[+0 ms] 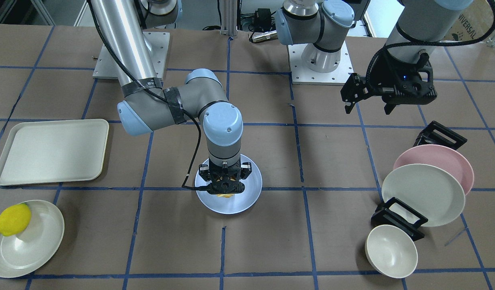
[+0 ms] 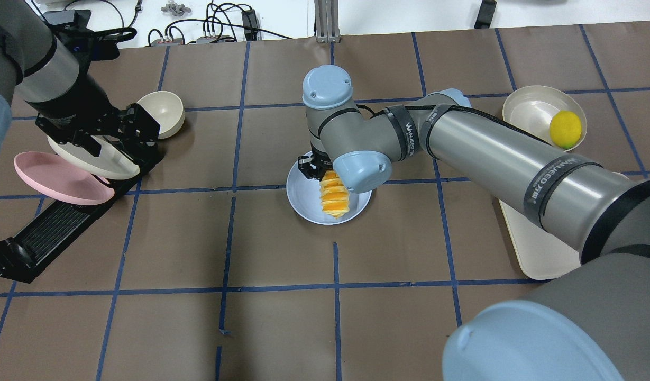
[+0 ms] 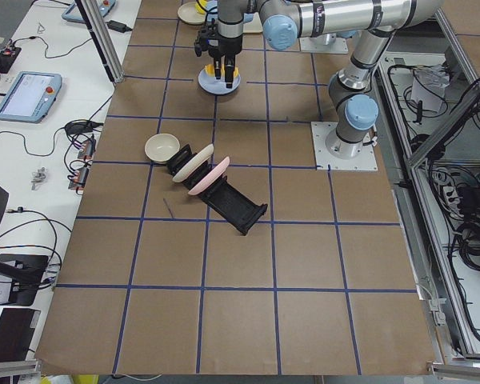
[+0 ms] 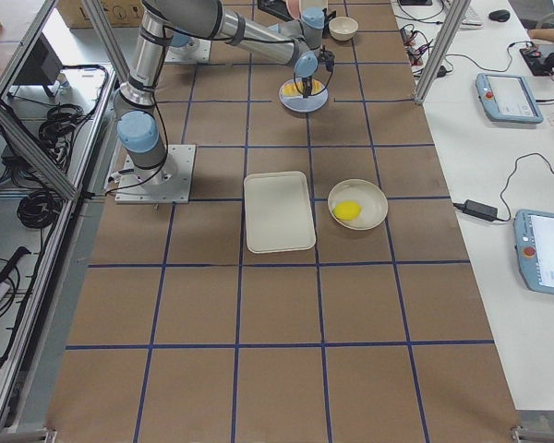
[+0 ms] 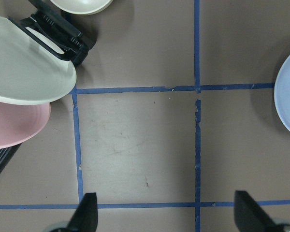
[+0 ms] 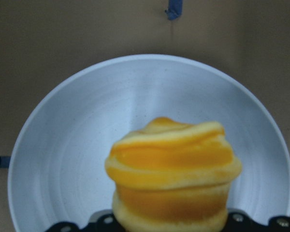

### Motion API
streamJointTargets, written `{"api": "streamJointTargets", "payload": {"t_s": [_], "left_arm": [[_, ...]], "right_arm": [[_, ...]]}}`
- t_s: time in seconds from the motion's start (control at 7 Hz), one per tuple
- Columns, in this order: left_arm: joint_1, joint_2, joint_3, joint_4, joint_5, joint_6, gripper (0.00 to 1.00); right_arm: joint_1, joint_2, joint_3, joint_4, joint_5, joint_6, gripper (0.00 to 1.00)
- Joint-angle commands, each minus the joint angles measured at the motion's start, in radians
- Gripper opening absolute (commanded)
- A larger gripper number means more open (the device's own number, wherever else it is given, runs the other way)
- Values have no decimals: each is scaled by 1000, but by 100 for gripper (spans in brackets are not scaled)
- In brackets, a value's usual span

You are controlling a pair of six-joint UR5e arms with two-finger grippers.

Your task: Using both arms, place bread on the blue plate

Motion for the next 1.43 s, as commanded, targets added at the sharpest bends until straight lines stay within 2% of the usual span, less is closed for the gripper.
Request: {"api": "streamJointTargets", "payload": {"t_s": [0.0,0.43,0.57,0.86,1.0,1.14,1.29], "left_arm": [[1,-6,4,0,1,1,100],[1,-14,8,0,1,1,100],[1,-15,8,0,1,3,100],[4,-20,19,2,0,4,100],[4,-20,22,2,-11,4,100],[4,-21,22,3,-13,6,100],[4,-23,27,3,-14,9,100]], "right_arm": [[1,-1,0,-2,-1,0,100],[-9,-9,-16,0,-7,-11,100],[-33,-83,-12,11,-9,-26,100],[-167,-317,-16,228,-6,-101,100],[-224,-393,-12,274,-15,-170,100],[-260,-435,2,238,-45,-357,100],[-298,-457,5,210,-58,-426,100]]}}
